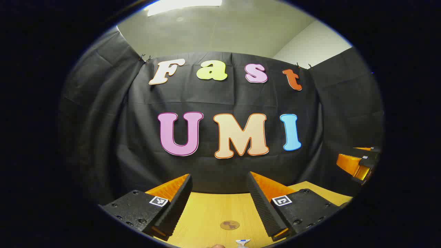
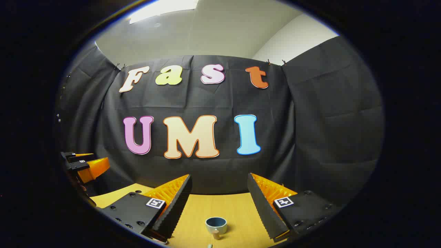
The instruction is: Put the toothbrush and toothpaste on the desktop into the cup, then pick up the cup and place it on the coaster on the desktop.
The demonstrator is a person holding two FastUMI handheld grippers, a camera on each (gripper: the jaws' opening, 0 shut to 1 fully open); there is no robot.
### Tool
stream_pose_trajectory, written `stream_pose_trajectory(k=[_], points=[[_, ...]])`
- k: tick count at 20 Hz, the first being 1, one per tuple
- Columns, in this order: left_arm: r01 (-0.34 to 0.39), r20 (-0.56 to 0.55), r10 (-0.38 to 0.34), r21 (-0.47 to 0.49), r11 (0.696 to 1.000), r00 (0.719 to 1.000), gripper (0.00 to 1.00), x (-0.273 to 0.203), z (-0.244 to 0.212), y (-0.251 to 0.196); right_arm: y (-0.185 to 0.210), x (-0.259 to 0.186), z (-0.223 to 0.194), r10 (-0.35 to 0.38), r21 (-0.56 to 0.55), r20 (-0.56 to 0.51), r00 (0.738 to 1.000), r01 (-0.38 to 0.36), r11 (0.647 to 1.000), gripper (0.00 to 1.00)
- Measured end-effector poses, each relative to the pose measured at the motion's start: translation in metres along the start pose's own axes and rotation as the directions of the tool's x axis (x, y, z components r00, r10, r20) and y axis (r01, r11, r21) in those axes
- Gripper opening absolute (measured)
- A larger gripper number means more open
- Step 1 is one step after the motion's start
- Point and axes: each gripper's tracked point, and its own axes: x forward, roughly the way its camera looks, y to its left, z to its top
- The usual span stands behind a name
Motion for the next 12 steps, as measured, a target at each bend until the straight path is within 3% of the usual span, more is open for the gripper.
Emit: stream_pose_trajectory(k=[12], points=[[0.003, -0.015, -0.003, -0.012, 1.0, 1.0, 0.93, 0.01, -0.012, 0.003, 0.016, 0.011, -0.019, 0.033, -0.046, -0.043, 0.999, -0.035, 0.998, 0.99]])
